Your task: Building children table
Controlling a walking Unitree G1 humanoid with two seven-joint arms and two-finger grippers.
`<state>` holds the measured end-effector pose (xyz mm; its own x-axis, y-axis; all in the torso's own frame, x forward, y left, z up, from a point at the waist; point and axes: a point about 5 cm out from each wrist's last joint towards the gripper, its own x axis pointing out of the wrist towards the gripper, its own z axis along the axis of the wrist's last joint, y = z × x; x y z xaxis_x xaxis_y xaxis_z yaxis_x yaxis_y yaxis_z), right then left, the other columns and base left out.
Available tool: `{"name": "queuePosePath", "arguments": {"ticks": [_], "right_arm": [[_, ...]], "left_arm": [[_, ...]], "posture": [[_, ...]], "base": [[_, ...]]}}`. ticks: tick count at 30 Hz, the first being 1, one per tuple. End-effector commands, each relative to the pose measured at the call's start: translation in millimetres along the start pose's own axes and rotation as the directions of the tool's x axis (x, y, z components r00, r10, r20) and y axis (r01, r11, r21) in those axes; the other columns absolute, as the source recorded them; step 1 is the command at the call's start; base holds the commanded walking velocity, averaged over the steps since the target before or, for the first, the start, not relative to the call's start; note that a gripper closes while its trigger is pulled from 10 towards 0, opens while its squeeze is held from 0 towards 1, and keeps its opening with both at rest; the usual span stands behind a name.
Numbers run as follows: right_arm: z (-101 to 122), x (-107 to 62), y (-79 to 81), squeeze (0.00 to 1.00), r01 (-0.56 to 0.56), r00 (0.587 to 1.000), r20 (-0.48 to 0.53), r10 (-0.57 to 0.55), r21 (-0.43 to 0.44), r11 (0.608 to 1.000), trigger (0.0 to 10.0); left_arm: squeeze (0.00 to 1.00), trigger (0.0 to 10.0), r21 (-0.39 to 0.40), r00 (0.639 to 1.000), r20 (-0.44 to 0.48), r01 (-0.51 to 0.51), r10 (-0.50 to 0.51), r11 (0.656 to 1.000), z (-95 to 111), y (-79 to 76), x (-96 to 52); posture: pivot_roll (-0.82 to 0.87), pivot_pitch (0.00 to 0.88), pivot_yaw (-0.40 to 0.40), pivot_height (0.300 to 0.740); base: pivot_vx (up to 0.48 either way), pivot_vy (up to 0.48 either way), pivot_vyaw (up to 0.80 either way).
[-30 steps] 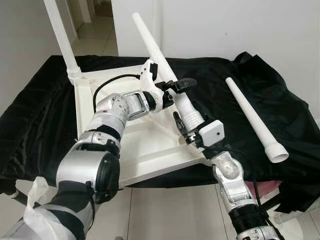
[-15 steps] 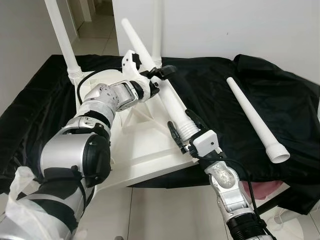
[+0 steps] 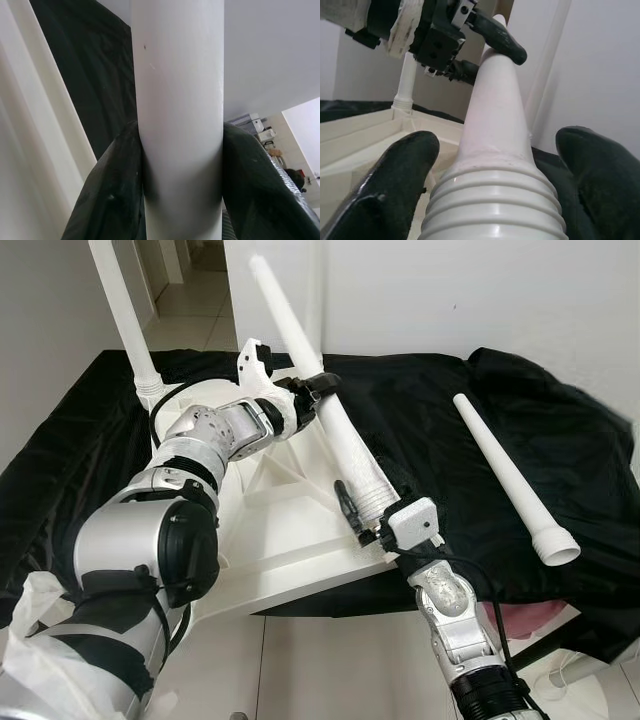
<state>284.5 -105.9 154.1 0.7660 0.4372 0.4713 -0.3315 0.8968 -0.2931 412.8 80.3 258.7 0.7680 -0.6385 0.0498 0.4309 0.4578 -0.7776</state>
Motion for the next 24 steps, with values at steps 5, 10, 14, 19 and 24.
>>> {"name": "queuePosePath", "arguments": {"ticks": [5,10,14,19,24], "right_arm": [[-2.3,1.6,-12.8,1.0,0.124,0.992,-0.024,-0.122,0.126,0.984,10.0],[-9.0,-1.7,-21.2,0.61,0.223,0.974,-0.099,-0.204,0.256,0.941,10.0],[-10.9,-3.0,-22.6,0.0,0.239,0.97,-0.118,-0.214,0.275,0.931,10.0],[-15.8,-6.3,-25.5,0.0,0.262,0.962,-0.157,-0.224,0.293,0.919,10.0],[-22.7,-9.5,-25.0,0.0,0.269,0.954,-0.216,-0.208,0.304,0.914,10.0]], "left_arm": [[0.0,10.0,0.031,0.999,0.02,0.048,-0.049,0.998,12.0,-11.9,0.9],[0.0,10.0,0.081,0.993,0.095,0.066,-0.074,0.994,30.4,-19.6,-2.3],[0.0,10.0,0.095,0.99,0.116,0.069,-0.08,0.993,36.1,-21.6,-3.8],[0.0,10.0,0.108,0.98,0.189,0.044,-0.064,0.993,52.2,-22.8,-9.7],[0.0,10.0,0.09,0.956,0.291,0.007,-0.033,0.996,68.9,-20.0,-17.9]], "posture": [[-0.06,0.005,0.035,0.74],[-0.06,0.01,0.03,0.74],[-0.06,0.011,0.029,0.74],[-0.06,0.014,0.023,0.74],[-0.06,0.015,0.016,0.74]], "base": [[0.0,0.0,0.0],[0.0,0.0,0.0],[0.0,0.0,0.0],[0.0,0.0,0.0],[0.0,0.0,0.0]]}}
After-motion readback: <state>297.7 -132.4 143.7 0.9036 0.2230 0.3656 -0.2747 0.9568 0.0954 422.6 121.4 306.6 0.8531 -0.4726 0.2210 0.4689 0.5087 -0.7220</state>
